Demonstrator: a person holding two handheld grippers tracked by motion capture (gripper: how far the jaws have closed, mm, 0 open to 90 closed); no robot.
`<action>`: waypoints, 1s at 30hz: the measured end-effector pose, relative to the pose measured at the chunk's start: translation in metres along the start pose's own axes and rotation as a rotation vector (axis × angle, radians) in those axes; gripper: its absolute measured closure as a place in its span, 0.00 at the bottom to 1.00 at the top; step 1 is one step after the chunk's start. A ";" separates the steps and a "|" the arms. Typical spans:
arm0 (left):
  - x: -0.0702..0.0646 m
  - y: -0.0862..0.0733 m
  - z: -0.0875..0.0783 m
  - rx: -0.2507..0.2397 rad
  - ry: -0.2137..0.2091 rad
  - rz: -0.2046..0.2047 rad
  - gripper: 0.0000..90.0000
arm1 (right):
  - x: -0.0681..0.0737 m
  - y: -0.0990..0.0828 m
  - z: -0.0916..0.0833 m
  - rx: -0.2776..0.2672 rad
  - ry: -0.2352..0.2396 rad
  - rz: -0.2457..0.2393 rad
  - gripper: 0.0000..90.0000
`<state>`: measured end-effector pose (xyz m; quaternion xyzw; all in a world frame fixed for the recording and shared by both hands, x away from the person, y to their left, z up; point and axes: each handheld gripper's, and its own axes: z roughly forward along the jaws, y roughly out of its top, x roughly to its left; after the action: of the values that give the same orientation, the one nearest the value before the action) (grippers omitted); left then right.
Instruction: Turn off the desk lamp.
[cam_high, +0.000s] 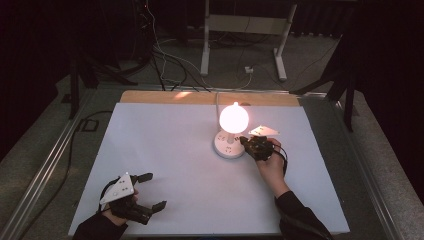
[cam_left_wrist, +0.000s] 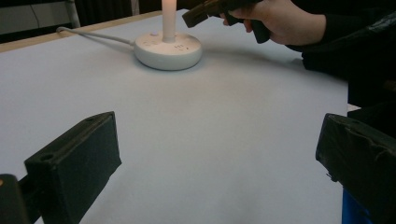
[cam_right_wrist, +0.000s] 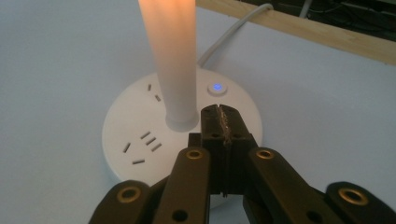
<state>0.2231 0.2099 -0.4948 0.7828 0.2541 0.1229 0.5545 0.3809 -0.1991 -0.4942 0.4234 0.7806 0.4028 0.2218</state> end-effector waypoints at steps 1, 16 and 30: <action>0.000 0.000 0.000 0.000 -0.001 0.000 0.01 | 0.000 -0.001 0.001 0.007 0.002 0.001 1.00; 0.000 0.000 0.000 -0.001 -0.001 -0.006 0.01 | 0.001 -0.007 0.009 0.039 -0.010 -0.021 1.00; 0.000 0.000 0.001 -0.001 -0.004 -0.005 0.01 | 0.007 -0.006 0.009 0.037 -0.017 -0.050 1.00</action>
<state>0.2236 0.2095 -0.4947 0.7821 0.2551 0.1202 0.5557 0.3801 -0.1917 -0.5046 0.4110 0.7963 0.3792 0.2306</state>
